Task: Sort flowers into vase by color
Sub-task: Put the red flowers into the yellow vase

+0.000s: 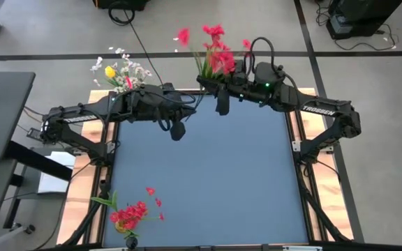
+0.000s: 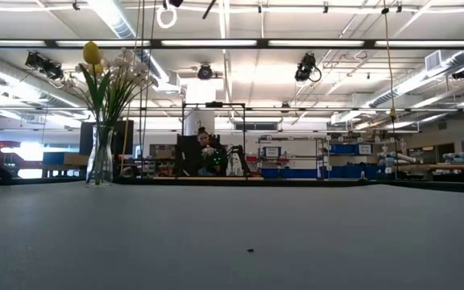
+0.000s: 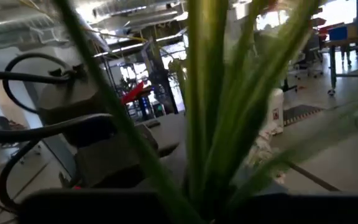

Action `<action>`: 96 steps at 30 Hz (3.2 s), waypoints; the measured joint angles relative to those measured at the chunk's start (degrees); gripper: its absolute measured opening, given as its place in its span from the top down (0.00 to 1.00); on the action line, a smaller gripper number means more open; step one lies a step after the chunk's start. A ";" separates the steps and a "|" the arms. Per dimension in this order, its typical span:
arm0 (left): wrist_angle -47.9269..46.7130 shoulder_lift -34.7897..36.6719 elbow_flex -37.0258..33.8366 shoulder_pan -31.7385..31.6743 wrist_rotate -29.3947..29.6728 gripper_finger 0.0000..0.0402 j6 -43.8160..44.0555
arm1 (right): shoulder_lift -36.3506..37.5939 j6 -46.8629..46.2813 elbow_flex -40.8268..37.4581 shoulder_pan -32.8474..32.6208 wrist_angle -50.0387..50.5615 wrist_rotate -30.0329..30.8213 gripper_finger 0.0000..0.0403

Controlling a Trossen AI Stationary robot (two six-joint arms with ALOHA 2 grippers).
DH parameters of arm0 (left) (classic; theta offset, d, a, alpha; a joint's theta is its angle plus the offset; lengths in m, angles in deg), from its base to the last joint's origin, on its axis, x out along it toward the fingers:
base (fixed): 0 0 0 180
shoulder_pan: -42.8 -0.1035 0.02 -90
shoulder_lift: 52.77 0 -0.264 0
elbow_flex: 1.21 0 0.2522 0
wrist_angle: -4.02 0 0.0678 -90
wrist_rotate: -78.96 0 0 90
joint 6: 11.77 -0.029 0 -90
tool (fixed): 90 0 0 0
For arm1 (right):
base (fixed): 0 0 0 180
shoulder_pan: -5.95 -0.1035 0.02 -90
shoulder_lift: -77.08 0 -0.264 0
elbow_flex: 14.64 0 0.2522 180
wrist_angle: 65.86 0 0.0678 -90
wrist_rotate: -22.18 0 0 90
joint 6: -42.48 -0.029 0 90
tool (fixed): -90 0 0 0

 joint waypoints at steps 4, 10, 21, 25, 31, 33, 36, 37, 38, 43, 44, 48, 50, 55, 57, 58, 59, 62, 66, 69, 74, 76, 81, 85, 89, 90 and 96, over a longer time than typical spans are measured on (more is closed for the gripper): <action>-1.48 0.45 0.00 0.02 -0.02 0.95 0.95 | 0.08 1.78 0.00 -0.55 0.31 0.41 0.96; -4.70 3.95 0.00 0.47 -0.61 0.69 1.23 | 0.09 3.09 0.00 -1.13 1.46 2.32 0.96; -15.53 18.38 0.09 2.89 -8.75 0.44 4.65 | 0.11 6.23 -0.83 -5.88 3.36 3.28 0.96; -15.24 20.51 0.09 3.47 -8.51 0.43 5.12 | -0.18 6.27 -0.87 -6.76 1.64 2.68 0.96; -9.59 17.61 0.08 3.45 -6.79 0.43 4.64 | -3.42 5.64 -0.87 -7.18 -2.08 -5.84 0.96; -6.43 15.15 0.04 3.45 -7.05 0.43 3.97 | -4.62 5.65 -0.92 -7.22 -3.05 -8.45 0.96; -4.63 12.17 -0.09 3.13 -7.48 0.43 3.96 | -5.62 4.50 -0.96 -7.21 -5.24 -9.46 0.96; -4.82 11.29 -0.09 2.97 -7.63 0.43 4.08 | -5.71 4.27 -0.96 -7.20 -6.25 -9.86 0.96; -4.73 10.67 -0.07 2.79 -7.67 0.43 4.37 | -5.73 4.13 -0.96 -7.17 -7.17 -10.01 0.96; -3.56 8.11 -0.07 2.14 -7.65 0.43 5.84 | -5.62 2.83 -0.94 -7.17 -9.97 -10.03 0.96; -2.78 7.77 -0.07 2.14 -7.73 0.43 5.80 | -5.64 2.81 -0.94 -7.17 -9.77 -9.97 0.96; 0.88 6.51 0.00 2.14 -9.63 0.47 5.62 | -5.68 2.81 -0.94 -7.17 -9.61 -9.90 0.96; 1.62 5.91 0.00 2.14 -9.69 0.52 5.54 | -5.68 2.72 -0.94 -7.17 -9.59 -9.90 0.96; 2.08 5.16 -0.02 2.14 -9.91 0.77 3.29 | -5.68 2.64 -0.94 -7.17 -9.61 -10.00 0.96; 2.06 5.22 -0.02 2.16 -10.18 0.91 1.74 | -5.68 2.66 -0.94 -7.13 -9.48 -10.03 0.96; 1.99 5.23 -0.02 2.16 -10.19 0.95 1.28 | -5.68 2.91 -0.94 -7.15 -9.20 -10.10 0.95; 1.89 5.23 -0.02 2.15 -10.26 0.96 0.99 | -5.62 3.06 -0.94 -7.17 -8.72 -10.06 0.92; 1.43 6.17 -0.09 2.14 -10.14 0.98 0.06 | -4.37 2.99 -0.94 -6.96 -4.20 -10.14 0.77; -1.63 9.02 -0.04 2.13 -4.72 0.99 -0.29 | -0.66 1.65 -0.94 -6.02 6.29 -9.81 0.56; -3.51 11.03 -0.04 1.01 -2.05 0.99 -0.28 | 3.12 1.16 -0.94 -5.09 15.06 -11.73 0.46; -6.29 15.97 0.00 -1.16 -1.87 0.99 -0.52 | 9.44 4.58 -0.94 -4.21 35.98 -19.24 0.43; -7.74 17.54 0.00 -2.01 -1.67 1.00 -1.52 | 11.81 5.90 -0.94 -4.46 41.66 -19.93 0.44; -10.58 19.45 0.00 -4.62 0.47 1.00 -1.95 | 17.72 6.53 -0.94 -6.56 46.58 -17.88 0.57; -10.77 19.70 0.00 -5.38 0.51 1.00 -1.68 | 22.65 6.04 -0.94 -7.96 47.57 -13.03 0.75; -11.02 19.61 0.00 -5.38 0.44 1.00 -2.35 | 26.86 4.82 -0.92 -8.56 47.87 -8.98 0.88; -11.30 19.63 0.00 -5.38 0.45 1.00 -3.20 | 27.48 4.78 -0.92 -8.57 47.89 -8.79 0.90; -13.11 19.61 0.00 -5.38 0.47 1.00 -4.35 | 28.81 3.26 -0.92 -8.57 51.94 -8.89 0.91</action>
